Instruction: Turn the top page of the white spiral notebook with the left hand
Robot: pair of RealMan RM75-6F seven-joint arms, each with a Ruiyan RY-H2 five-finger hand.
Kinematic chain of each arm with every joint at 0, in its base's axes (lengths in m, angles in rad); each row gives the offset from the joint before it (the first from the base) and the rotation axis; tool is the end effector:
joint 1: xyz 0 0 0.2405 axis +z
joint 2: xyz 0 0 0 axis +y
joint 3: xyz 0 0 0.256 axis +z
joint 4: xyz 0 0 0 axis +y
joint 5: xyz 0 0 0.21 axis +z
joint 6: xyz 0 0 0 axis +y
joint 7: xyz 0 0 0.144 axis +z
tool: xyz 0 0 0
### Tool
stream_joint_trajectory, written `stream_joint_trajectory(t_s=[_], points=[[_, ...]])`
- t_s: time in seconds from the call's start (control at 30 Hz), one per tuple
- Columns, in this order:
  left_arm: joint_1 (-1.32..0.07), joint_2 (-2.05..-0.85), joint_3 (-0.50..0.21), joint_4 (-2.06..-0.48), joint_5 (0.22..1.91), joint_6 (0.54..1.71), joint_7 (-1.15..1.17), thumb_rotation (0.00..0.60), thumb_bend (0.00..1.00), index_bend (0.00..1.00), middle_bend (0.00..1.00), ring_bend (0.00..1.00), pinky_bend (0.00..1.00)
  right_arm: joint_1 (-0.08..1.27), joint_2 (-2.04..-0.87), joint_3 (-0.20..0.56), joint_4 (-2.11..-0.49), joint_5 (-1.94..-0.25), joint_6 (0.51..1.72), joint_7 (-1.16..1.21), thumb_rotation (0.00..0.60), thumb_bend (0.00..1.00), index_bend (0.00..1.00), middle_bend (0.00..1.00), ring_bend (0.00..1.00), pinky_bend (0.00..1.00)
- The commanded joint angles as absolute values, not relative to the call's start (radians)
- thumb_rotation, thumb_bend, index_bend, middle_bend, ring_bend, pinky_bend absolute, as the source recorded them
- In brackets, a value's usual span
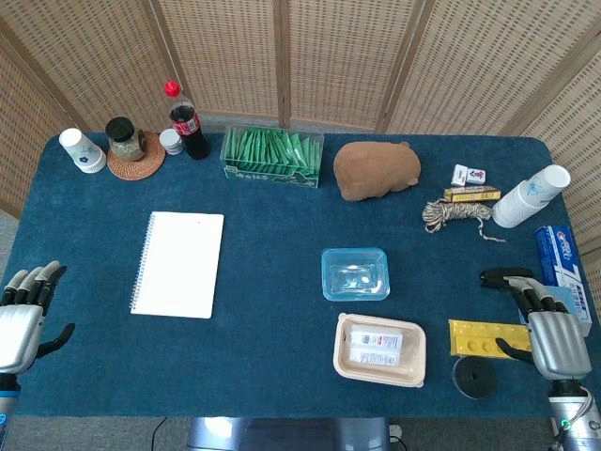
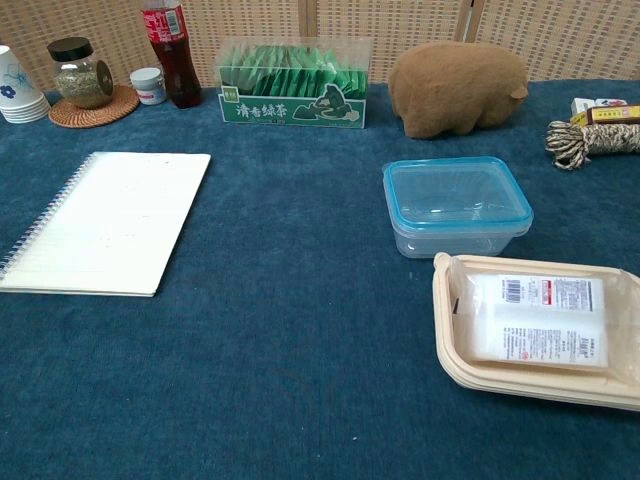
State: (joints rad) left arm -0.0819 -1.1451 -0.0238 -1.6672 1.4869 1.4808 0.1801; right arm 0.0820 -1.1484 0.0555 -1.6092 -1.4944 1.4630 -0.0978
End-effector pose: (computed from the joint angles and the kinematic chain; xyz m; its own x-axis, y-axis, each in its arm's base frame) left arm -0.3020 0.1735 0.1423 0.4845 0.0400 0.8739 0.8746 -0.0032 -0.4848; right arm -0.3109 -0.1811 0.1480 0.4586 -0.0215 0.8884 -0.8886 -0.0041 0.4587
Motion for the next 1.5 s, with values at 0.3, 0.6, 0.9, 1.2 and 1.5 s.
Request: stream_joint_trajectory(t_s=[0.3, 0.6, 0.9, 1.2, 1.5], points=[[-0.082, -1.144, -0.013, -1.680, 1.497, 1.474, 0.196, 0.600, 0.24, 0.14, 0.13, 0.13, 0.10, 0.075, -1.155, 0.049, -1.591, -1.499, 1.468, -0.073, 0.600, 0.15, 0.23, 0.24, 0.16, 0.31], [-0.136, -1.160, -0.016, -1.707, 1.521, 1.403, 0.238, 0.600, 0.24, 0.13, 0.10, 0.09, 0.08, 0.062, -1.160, 0.046, -1.576, -1.505, 1.488, -0.045, 0.600, 0.15, 0.23, 0.24, 0.16, 0.31], [-0.272, -1.282, -0.028, -1.685, 1.532, 1.217, 0.344, 0.600, 0.24, 0.08, 0.06, 0.05, 0.06, 0.040, -1.152, 0.037, -1.570, -1.505, 1.507, -0.021, 0.600, 0.15, 0.23, 0.24, 0.16, 0.31], [-0.325, -1.397, -0.044, -1.635, 1.468, 1.149, 0.409, 0.600, 0.24, 0.01, 0.01, 0.00, 0.02, 0.024, -1.152, 0.036, -1.556, -1.499, 1.518, 0.001, 0.600, 0.15, 0.22, 0.24, 0.16, 0.31], [-0.356, -1.472, -0.056, -1.596, 1.403, 1.116, 0.459, 0.600, 0.24, 0.00, 0.00, 0.00, 0.01, 0.004, -1.147, 0.034, -1.549, -1.490, 1.533, 0.017, 0.600, 0.15, 0.22, 0.24, 0.16, 0.31]])
